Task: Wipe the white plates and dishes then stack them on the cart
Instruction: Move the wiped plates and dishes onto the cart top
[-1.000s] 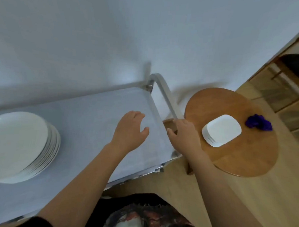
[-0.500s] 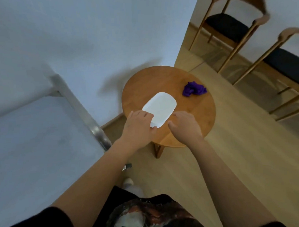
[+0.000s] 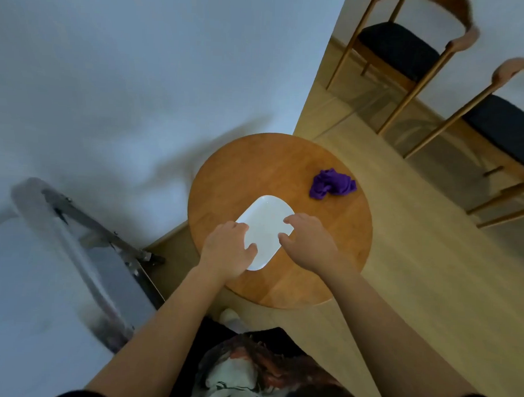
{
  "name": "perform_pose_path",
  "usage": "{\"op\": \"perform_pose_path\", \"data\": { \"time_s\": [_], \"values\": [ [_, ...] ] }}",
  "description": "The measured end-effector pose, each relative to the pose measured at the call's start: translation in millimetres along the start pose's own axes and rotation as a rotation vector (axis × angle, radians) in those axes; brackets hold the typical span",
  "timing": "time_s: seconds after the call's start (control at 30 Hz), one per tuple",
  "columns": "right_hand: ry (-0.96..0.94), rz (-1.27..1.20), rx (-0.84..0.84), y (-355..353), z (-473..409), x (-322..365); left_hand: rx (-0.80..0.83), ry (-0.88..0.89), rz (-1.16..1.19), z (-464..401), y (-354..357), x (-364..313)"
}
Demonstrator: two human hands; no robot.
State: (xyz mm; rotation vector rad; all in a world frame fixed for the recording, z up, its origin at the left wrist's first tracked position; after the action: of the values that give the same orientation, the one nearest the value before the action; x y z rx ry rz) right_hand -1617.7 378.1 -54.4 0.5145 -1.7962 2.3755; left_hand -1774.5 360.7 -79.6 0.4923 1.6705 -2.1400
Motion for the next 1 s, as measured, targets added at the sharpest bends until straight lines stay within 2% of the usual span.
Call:
{"op": "perform_pose_path", "data": {
  "time_s": [0.23, 0.3, 0.43, 0.53, 0.6, 0.8, 0.9, 1.0],
  "values": [
    [0.01, -0.009, 0.155, 34.2, -52.9, -20.7, 0.194, -0.246, 0.097, -26.9, 40.4, 31.4],
    [0.037, -0.02, 0.209, 50.0, -61.9, -35.2, 0.217, -0.342, 0.207, -28.5, 54.5, 43.1],
    [0.02, 0.033, 0.237, 73.0, -87.8, -69.3, 0.119, -0.627, 0.565, -27.3, 82.8, 72.4],
    [0.041, 0.078, 0.227, 87.0, -108.0, -102.2, 0.086, -0.88, 0.698, -21.9, 110.4, 90.1],
    [0.106, 0.007, 0.261, 101.3, -118.1, -122.0, 0.07, -0.951, 0.765, -23.5, 127.8, 97.6],
    [0.225, -0.418, 0.521, 144.1, -139.3, -149.0, 0.088, -1.175, 1.089, -21.6, 178.9, 89.6],
    [0.29, -0.561, 0.529, 153.9, -150.9, -152.6, 0.011, -1.241, 1.284, -25.7, 192.9, 85.4],
    [0.208, -0.596, 0.545, 155.8, -164.2, -137.8, -0.112, -1.307, 1.354, -27.4, 194.3, 82.8]
  ]
}}
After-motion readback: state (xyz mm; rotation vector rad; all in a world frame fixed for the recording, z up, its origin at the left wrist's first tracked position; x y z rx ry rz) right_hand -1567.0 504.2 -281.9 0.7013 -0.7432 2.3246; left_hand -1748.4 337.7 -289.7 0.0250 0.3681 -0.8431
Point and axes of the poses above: each hand's wrist, its own z-axis away from the middle knuckle, its own y-axis out of the palm, x = y × z, the point moved 7 cm from there along -z, towards the middle knuckle, and after that the axes turned 5 degrees about -y, right-handed, at the moved point
